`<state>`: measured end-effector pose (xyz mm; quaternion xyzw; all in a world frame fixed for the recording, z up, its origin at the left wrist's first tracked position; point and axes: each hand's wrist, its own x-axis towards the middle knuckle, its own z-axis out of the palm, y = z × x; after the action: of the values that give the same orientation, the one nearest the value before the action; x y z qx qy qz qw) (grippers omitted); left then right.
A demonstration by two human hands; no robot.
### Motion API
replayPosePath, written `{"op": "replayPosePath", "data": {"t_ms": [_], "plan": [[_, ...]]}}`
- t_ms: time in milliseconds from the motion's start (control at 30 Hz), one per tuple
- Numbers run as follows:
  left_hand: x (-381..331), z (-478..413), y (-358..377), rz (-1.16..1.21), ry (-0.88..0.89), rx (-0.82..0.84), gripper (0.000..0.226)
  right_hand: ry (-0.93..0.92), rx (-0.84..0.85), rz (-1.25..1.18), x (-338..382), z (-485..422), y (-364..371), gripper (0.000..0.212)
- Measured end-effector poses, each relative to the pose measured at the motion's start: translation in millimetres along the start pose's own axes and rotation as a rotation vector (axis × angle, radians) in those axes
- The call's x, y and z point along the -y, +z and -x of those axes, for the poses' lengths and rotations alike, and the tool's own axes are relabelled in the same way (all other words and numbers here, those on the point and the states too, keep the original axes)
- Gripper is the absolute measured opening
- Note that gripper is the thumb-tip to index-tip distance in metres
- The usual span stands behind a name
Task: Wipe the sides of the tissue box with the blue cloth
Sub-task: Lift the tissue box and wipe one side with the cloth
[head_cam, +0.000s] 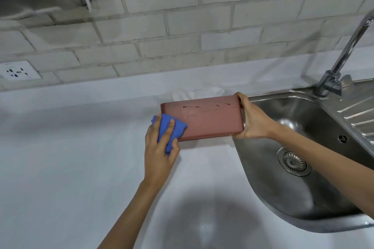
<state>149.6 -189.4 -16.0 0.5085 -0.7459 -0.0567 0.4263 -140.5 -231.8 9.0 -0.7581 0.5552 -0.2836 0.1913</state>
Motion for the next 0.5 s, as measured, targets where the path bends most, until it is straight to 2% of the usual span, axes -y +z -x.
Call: {"op": "replayPosePath", "data": {"t_ms": [67,200,267,433,500], "plan": [[6,-3,-6,-0.020,0.033,0.024,0.043,0.007,0.003,-0.029,2,1,0,0.093],[-7,-47,-2,-0.023,-0.045,-0.043,0.038,0.017,0.005,-0.053,5,3,2,0.092],[-15,-57,5,-0.066,-0.019,-0.047,0.039,0.019,0.006,-0.046,6,3,1,0.092],[1,-16,-1,-0.181,0.334,0.094,0.038,0.014,0.013,-0.024,6,0,-1,0.092],[12,-14,-10,-0.188,0.400,0.115,0.036,0.012,0.010,-0.025,6,0,0,0.091]]}}
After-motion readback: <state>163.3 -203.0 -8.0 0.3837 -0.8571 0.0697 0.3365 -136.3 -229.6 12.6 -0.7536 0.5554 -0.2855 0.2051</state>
